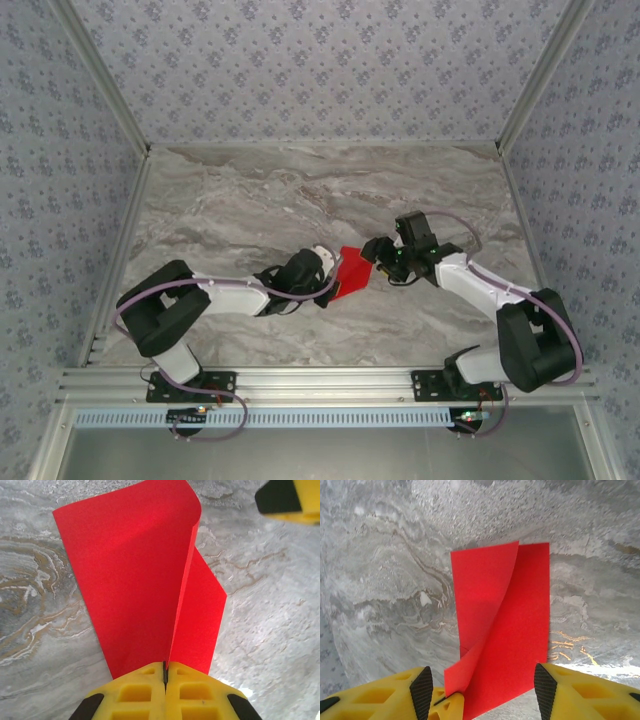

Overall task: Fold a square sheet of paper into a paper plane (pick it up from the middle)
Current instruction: Fourth fold the wing at the center of the table.

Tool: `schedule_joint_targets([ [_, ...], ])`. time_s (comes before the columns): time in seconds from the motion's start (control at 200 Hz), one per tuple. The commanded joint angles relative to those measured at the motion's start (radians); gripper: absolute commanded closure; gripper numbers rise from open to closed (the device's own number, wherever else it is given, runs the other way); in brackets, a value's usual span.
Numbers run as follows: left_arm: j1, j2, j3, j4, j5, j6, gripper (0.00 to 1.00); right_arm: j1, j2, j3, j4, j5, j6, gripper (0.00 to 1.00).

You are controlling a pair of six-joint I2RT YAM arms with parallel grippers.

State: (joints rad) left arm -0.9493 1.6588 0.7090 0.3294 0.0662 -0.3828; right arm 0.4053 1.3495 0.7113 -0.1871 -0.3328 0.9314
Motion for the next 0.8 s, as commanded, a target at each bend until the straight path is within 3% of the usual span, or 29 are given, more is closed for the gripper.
schedule_joint_targets([
  [0.0,0.009,0.006,0.034,-0.034,0.048,-0.157,0.97,0.002,-0.018,-0.043,0.094,-0.049,-0.054,0.42],
  [0.325,0.032,0.019,0.017,0.051,0.117,-0.347,0.96,0.033,0.049,-0.07,0.171,-0.079,-0.089,0.53],
  [0.794,0.032,0.038,-0.005,0.096,0.139,-0.399,0.93,0.054,0.185,-0.034,0.262,-0.129,-0.093,0.56],
])
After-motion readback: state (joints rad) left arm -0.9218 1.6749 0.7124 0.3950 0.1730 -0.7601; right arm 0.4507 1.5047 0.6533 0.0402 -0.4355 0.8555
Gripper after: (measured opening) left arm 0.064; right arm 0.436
